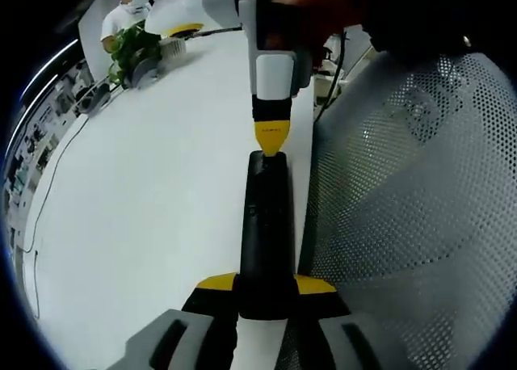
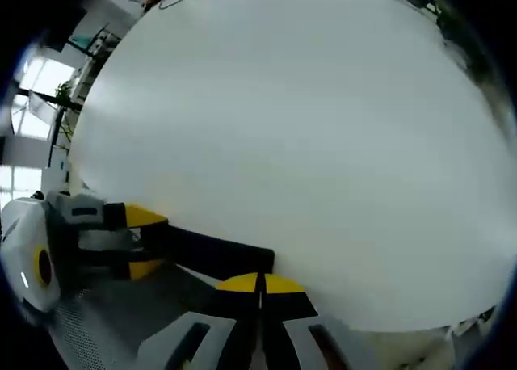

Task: Press the specified remote control buttons in sequence, fully releasing each button before pressing the next.

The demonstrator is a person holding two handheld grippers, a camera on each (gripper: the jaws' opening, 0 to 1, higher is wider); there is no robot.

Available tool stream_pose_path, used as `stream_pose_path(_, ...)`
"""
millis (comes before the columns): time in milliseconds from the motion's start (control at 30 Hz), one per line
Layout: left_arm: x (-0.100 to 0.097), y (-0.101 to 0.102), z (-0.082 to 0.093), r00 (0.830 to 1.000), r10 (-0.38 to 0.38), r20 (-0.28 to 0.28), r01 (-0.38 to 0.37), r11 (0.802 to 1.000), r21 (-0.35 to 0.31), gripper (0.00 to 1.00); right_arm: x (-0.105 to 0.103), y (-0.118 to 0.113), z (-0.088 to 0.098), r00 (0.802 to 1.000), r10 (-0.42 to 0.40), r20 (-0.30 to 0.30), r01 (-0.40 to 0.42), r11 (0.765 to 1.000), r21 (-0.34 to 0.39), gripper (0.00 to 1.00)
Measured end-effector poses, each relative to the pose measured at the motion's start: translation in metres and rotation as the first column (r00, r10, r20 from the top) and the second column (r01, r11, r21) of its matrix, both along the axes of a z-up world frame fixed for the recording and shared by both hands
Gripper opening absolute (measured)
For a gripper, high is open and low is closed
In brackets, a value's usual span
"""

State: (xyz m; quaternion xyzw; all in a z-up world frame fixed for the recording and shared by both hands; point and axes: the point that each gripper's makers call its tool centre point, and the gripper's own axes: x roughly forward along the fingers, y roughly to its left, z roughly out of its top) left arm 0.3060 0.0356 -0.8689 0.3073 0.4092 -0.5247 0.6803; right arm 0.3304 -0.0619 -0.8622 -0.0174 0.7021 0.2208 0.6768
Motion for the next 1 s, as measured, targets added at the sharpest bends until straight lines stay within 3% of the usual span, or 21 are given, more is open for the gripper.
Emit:
stream_pose_path(200,0.0005,-0.0007,0.0004,1.000,-0.001,0.000,0.001,1.000,0.001,0.25,0.0009,0.0036,-0.0004,0.998,0.059,-0.028,-0.060,0.997,-0.056,0.00)
stream_pose_path(333,0.0004,-0.0009,0.0007,1.000,-0.015,0.004,0.015,1.000,-0.006,0.25,0.0022,0.0017,-0.0006,0.999,0.032,-0.042,-0.035,0.997,-0.066,0.00)
stream_pose_path(533,0.0004,-0.0011,0.0009,1.000,-0.013,0.009,0.014,1.000,-0.013,0.25,0.0004,0.0007,0.0019,0.990,-0.131,-0.052,0.133,0.990,0.043,0.00)
stream_pose_path(800,0.0000,-0.0011,0.0009,1.000,-0.011,0.010,0.011,1.000,-0.021,0.25,0.0000,0.0029,0.0027,0.996,-0.085,-0.032,0.086,0.996,0.020,0.00)
stream_pose_path(1000,-0.0001,-0.0016,0.0009,1.000,-0.007,0.011,0.007,1.000,-0.024,0.25,0.0010,0.0080,0.0050,0.993,-0.110,-0.043,0.113,0.991,0.070,0.00)
